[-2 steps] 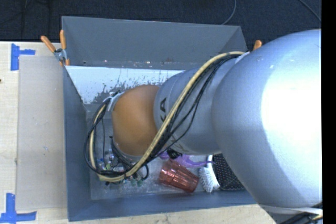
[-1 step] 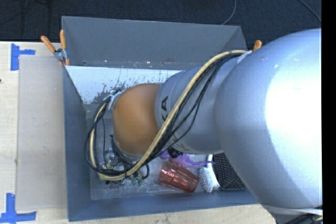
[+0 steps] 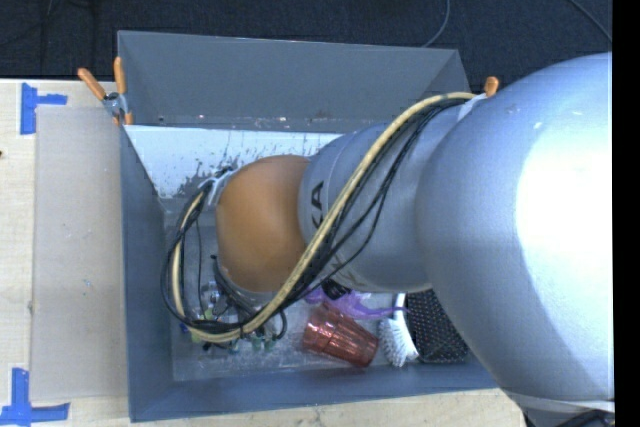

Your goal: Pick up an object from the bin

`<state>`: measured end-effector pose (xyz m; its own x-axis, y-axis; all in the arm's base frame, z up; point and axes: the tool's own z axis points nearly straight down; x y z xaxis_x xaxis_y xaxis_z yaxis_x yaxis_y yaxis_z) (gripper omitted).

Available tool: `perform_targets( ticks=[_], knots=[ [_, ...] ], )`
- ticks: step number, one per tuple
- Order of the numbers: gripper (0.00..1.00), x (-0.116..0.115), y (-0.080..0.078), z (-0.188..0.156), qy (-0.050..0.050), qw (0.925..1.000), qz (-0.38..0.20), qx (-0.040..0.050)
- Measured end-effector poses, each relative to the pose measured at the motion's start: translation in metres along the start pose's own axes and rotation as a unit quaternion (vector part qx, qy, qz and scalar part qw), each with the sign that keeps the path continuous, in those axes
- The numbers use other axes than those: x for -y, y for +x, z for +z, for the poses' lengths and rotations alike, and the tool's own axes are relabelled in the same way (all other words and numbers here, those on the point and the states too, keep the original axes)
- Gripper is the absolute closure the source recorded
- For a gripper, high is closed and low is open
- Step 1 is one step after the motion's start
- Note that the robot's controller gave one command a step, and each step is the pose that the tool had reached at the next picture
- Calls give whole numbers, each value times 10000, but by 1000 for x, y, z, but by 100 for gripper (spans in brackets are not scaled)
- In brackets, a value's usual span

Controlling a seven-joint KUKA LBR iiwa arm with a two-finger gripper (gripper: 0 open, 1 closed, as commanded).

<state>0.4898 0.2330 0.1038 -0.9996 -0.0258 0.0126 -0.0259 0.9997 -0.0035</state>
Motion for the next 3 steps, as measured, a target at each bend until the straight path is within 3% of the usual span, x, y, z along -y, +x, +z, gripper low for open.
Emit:
perform_targets(
  ticks=[3],
  knots=[
    [100, 1, 2, -28, 14, 10000, 14, -38]
  ],
)
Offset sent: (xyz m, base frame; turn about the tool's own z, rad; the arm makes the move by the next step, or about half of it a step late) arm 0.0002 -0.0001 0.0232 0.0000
